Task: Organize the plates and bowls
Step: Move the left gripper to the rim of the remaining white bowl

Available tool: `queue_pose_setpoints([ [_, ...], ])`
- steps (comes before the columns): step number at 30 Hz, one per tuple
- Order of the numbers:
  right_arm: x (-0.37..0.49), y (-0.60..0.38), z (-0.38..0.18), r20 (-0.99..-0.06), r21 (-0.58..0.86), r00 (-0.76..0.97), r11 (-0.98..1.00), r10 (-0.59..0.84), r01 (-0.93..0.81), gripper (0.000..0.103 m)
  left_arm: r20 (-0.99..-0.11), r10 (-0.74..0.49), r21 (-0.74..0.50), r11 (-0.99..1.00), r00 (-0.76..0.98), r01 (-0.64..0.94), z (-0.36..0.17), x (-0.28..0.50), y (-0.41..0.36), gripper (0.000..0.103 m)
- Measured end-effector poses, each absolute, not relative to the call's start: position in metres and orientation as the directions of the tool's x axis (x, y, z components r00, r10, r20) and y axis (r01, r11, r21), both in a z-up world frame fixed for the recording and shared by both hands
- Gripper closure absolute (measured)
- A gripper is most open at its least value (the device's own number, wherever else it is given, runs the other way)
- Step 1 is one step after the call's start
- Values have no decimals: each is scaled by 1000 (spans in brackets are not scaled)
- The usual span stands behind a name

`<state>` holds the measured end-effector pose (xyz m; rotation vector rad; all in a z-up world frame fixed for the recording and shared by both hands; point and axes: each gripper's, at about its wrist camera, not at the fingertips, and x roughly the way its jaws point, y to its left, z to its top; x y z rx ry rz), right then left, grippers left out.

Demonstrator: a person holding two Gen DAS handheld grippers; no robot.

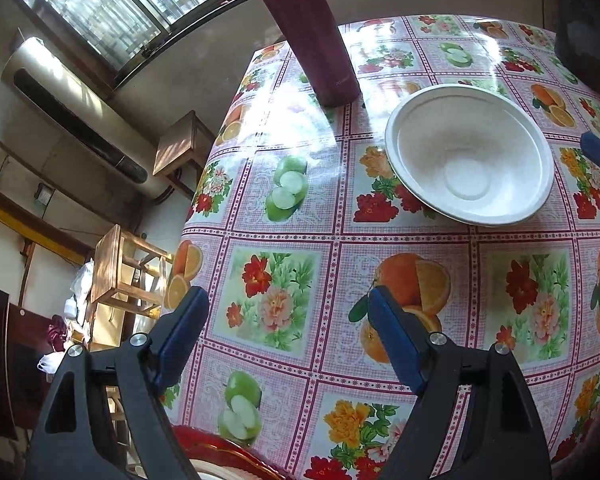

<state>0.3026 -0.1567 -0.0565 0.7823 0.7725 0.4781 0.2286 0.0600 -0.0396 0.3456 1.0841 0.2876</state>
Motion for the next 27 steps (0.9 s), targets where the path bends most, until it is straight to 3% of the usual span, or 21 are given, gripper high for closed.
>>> queue_pose_setpoints([
  [11,315,-170,-84,-446,804,583,590,678,-71,2,-841,423,405,906,337,-126,-59,262,60,20],
  [21,318,-178,-98,-429,834,584,550,689,-37,4,-911,312,256,941,269,-223,-54,304,67,20],
  [27,320,-178,-106,-450,826,582,564,677,-17,17,-936,250,180,946,248,-271,-59,319,70,20],
])
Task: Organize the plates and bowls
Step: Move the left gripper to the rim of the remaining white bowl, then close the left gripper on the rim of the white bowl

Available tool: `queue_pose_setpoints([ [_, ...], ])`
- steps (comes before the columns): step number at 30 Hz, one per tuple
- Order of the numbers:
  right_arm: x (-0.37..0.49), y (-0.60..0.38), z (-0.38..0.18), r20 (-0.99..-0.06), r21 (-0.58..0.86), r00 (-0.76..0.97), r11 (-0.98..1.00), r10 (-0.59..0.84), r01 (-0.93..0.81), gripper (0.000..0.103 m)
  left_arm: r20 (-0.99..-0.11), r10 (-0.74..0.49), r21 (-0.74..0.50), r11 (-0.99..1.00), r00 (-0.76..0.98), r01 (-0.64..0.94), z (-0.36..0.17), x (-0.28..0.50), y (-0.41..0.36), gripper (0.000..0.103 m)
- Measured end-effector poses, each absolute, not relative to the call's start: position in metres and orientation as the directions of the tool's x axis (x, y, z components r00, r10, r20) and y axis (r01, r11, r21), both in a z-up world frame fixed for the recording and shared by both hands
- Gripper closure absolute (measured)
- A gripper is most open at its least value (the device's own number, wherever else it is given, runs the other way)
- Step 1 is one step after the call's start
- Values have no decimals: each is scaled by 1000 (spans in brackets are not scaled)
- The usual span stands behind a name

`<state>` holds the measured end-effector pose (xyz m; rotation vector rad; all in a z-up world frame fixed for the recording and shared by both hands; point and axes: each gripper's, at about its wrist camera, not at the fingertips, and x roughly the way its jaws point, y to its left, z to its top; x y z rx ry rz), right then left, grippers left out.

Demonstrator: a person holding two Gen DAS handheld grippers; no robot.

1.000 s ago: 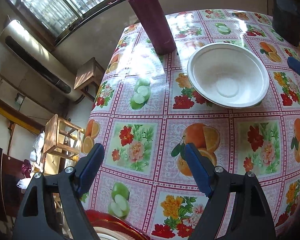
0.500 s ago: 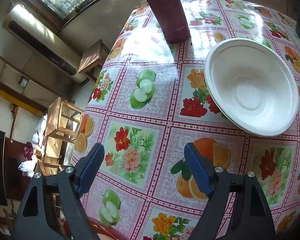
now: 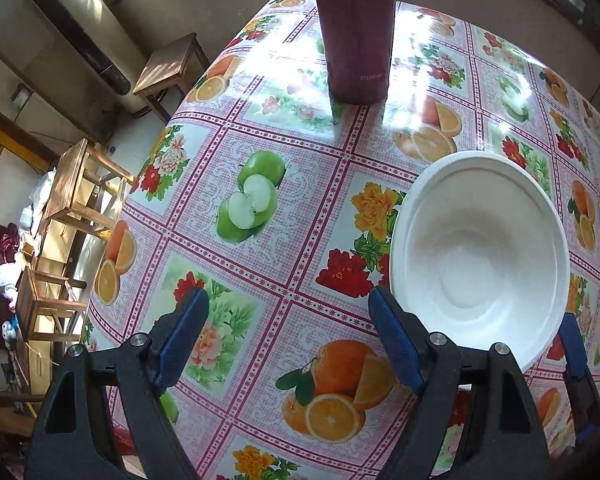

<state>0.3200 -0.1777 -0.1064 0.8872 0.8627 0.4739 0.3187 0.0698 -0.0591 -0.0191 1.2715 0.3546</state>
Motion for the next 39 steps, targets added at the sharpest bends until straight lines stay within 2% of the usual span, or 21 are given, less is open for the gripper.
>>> queue_pose_setpoints([
  [5,320,-177,-111,-470,813,589,582,657,-2,29,-936,215,138,952,278,-273,-64,320,65,20],
  [7,320,-177,-113,-484,801,594,599,642,5,38,-940,192,113,956,282,-272,-66,320,65,20],
  [10,319,-177,-114,-494,795,594,607,635,12,38,-944,141,55,958,297,-281,-63,317,65,21],
  [19,315,-180,-109,-505,777,617,630,603,20,39,-939,81,-14,963,334,-271,-52,312,58,21],
  [26,315,-181,-111,-523,763,623,646,582,37,45,-944,41,-46,967,327,-252,-62,316,44,21],
  [31,317,-181,-115,-532,758,620,651,576,46,56,-948,35,-47,967,316,-249,-71,318,37,21],
  [33,317,-181,-117,-537,755,619,654,574,49,57,-949,38,-44,967,312,-249,-74,318,37,27],
  [35,317,-179,-118,-543,751,615,658,572,51,63,-953,24,-56,966,302,-254,-77,320,38,42],
  [37,317,-178,-120,-554,742,610,668,567,54,74,-956,5,-74,964,293,-257,-81,320,39,54],
  [39,317,-178,-122,-561,739,607,670,563,62,78,-958,-6,-84,962,287,-259,-82,321,40,61],
])
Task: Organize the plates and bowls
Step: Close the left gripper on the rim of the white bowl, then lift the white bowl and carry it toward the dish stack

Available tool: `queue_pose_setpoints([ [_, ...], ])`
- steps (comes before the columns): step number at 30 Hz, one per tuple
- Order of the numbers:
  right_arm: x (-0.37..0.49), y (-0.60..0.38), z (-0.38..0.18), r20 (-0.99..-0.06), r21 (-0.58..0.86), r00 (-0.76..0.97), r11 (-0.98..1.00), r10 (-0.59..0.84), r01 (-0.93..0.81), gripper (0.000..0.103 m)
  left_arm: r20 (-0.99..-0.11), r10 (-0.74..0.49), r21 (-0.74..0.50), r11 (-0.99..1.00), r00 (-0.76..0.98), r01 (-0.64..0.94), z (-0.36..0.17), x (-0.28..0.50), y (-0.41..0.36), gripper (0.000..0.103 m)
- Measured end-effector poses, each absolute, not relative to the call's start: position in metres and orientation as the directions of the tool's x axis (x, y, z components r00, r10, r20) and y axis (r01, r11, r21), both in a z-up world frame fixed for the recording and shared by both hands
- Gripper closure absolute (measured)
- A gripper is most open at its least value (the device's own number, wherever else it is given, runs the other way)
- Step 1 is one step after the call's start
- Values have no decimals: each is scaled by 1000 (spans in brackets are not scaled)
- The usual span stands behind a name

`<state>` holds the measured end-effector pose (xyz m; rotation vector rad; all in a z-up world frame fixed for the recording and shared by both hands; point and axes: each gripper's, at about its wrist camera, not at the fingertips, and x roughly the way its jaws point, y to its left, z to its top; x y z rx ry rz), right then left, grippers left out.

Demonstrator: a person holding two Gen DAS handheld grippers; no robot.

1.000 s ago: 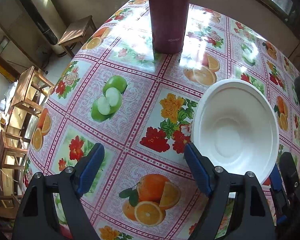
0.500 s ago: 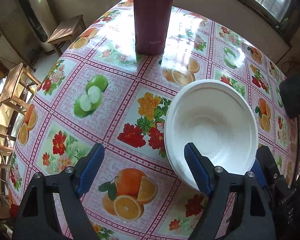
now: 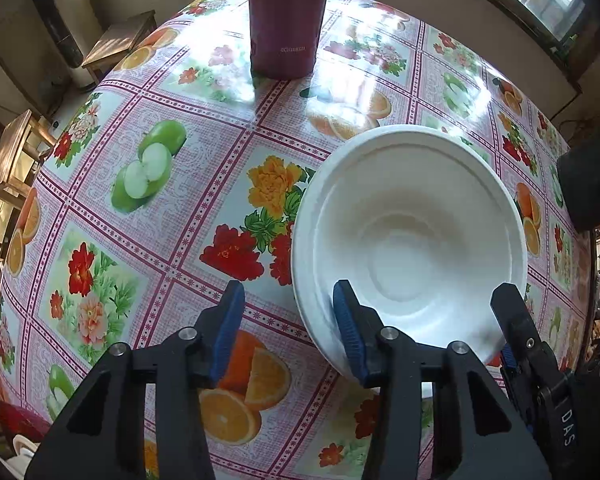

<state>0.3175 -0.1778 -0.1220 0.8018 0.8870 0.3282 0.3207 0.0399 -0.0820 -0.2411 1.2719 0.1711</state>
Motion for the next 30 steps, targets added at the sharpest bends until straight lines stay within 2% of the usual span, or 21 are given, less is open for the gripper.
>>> queue_pose_setpoints([
  [4,317,-178,-123,-570,733,606,677,554,70,85,-954,-38,-118,959,298,-257,-80,320,42,79],
  [6,317,-176,-123,-577,724,605,686,548,68,91,-952,-43,-122,961,302,-247,-78,319,40,83],
  [8,318,-174,-123,-582,722,599,688,550,69,91,-952,-39,-115,966,305,-233,-77,318,37,89],
  [19,306,-177,-119,-609,713,575,694,546,96,93,-953,-36,-103,972,302,-209,-72,299,32,89],
  [30,228,-193,-102,-611,697,581,714,538,71,93,-937,-40,-105,979,346,-172,-63,227,16,89],
])
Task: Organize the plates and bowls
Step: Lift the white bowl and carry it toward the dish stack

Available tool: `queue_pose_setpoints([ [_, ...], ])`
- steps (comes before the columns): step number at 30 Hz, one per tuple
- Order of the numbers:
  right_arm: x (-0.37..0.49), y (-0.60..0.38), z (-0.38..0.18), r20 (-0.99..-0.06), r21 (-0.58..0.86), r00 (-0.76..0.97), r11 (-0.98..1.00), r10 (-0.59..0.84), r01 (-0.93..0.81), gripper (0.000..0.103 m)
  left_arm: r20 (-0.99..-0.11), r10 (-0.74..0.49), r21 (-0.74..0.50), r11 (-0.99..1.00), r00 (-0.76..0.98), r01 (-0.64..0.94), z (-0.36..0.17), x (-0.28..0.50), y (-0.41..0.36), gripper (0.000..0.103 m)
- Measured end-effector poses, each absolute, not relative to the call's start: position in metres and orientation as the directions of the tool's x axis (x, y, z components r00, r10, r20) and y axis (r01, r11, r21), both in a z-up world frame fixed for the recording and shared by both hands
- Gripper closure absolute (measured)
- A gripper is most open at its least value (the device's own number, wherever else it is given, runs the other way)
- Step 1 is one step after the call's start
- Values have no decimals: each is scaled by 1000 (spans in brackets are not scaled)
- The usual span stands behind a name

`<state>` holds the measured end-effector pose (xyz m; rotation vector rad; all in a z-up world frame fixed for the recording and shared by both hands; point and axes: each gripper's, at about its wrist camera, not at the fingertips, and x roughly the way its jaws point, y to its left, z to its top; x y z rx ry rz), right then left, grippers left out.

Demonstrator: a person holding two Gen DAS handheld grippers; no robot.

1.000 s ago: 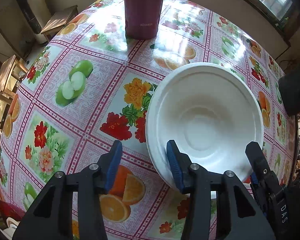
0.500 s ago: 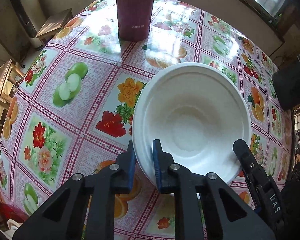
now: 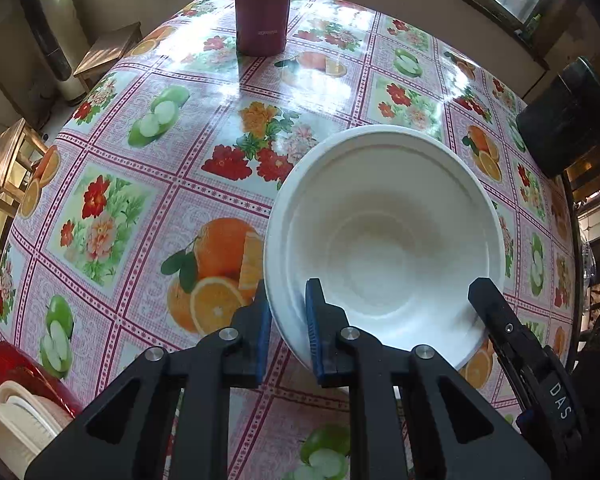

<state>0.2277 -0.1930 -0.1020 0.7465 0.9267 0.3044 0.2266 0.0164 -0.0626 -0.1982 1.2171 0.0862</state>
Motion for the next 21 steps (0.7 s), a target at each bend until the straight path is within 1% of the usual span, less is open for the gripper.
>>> queue_pose_setpoints([
  [7,158,-196,-78,-579,685,601,729,551,-8,93,-905,-8,-80,985,425,-153,-44,163,13,88],
  [14,104,-184,-46,-546,665,616,741,567,-93,93,-864,-13,-102,983,503,-150,-29,103,23,88],
  [21,67,-156,-26,-507,662,608,728,611,-180,93,-782,70,-43,985,619,-165,-3,49,43,88],
])
